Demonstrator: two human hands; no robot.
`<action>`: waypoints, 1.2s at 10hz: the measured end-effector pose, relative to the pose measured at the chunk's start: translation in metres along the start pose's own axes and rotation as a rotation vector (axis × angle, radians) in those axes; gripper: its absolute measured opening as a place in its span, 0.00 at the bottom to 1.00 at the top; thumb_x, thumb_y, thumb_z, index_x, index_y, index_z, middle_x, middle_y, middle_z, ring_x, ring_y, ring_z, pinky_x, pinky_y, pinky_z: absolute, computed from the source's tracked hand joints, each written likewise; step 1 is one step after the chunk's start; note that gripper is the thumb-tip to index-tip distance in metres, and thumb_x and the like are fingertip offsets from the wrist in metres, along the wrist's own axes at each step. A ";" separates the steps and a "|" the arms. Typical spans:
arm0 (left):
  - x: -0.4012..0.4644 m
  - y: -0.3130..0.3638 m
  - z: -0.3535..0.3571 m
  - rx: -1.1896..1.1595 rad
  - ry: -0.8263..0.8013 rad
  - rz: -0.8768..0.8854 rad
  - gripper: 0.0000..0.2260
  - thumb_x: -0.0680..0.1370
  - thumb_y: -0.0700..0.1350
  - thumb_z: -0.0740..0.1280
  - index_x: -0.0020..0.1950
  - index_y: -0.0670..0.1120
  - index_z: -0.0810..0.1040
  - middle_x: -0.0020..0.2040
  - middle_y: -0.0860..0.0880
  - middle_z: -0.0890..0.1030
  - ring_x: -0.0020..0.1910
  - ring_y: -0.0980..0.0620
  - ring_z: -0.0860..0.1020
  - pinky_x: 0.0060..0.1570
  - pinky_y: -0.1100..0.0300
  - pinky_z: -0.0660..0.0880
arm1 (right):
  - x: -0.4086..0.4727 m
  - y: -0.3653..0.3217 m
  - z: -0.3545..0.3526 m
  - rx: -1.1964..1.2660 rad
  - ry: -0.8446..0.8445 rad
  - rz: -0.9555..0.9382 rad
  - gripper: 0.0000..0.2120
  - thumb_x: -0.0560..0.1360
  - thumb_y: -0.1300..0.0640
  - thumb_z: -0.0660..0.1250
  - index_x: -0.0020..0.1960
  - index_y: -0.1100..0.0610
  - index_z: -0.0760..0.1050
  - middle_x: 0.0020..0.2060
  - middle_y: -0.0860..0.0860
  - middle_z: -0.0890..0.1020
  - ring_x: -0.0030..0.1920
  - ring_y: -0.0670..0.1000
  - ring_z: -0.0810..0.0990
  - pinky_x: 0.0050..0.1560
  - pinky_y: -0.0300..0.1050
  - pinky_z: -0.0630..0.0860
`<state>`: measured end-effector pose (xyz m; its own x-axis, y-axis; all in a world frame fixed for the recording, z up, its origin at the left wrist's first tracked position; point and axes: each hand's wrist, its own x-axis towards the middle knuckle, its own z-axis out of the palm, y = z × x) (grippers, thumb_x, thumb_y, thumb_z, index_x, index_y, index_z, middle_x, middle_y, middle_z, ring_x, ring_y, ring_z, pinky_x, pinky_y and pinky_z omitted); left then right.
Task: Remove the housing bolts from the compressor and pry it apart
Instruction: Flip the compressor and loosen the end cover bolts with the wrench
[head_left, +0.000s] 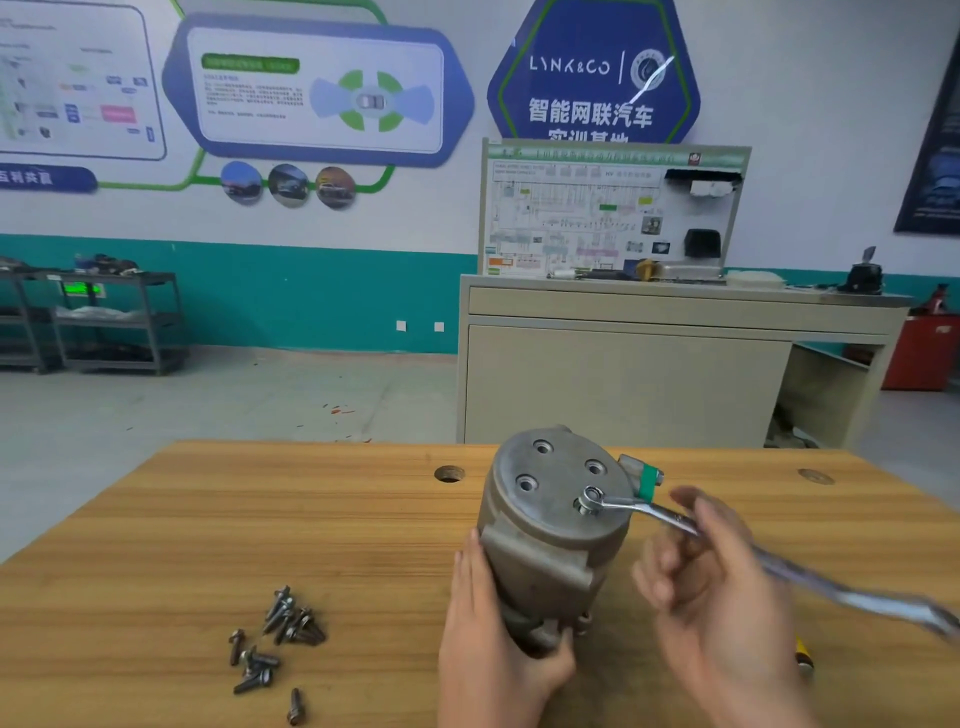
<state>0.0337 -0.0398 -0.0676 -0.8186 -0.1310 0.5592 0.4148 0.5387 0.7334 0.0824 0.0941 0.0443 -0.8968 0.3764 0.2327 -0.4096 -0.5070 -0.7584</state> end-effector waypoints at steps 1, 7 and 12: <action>0.001 0.000 -0.005 0.003 -0.060 -0.048 0.53 0.57 0.49 0.79 0.77 0.46 0.56 0.74 0.51 0.67 0.72 0.48 0.68 0.63 0.53 0.74 | 0.031 -0.015 0.014 -0.045 0.055 0.160 0.11 0.80 0.60 0.60 0.39 0.59 0.71 0.20 0.50 0.68 0.17 0.45 0.64 0.16 0.34 0.59; 0.002 0.054 -0.027 0.116 -0.238 -0.090 0.11 0.81 0.38 0.54 0.57 0.41 0.75 0.54 0.41 0.72 0.56 0.41 0.71 0.63 0.40 0.66 | -0.024 0.014 0.092 -1.700 -0.526 -0.703 0.19 0.69 0.34 0.67 0.36 0.49 0.69 0.32 0.45 0.70 0.32 0.47 0.74 0.27 0.37 0.58; -0.001 0.006 -0.004 0.006 -0.060 -0.030 0.54 0.59 0.50 0.80 0.78 0.47 0.53 0.76 0.52 0.63 0.75 0.51 0.63 0.67 0.52 0.71 | 0.067 -0.029 0.010 -0.269 0.091 0.330 0.09 0.77 0.63 0.66 0.39 0.63 0.73 0.20 0.50 0.70 0.17 0.42 0.65 0.14 0.31 0.57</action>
<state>0.0393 -0.0399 -0.0619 -0.8533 -0.0969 0.5124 0.3871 0.5405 0.7470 0.0324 0.1262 0.0882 -0.9491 0.3005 -0.0941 -0.0344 -0.3961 -0.9175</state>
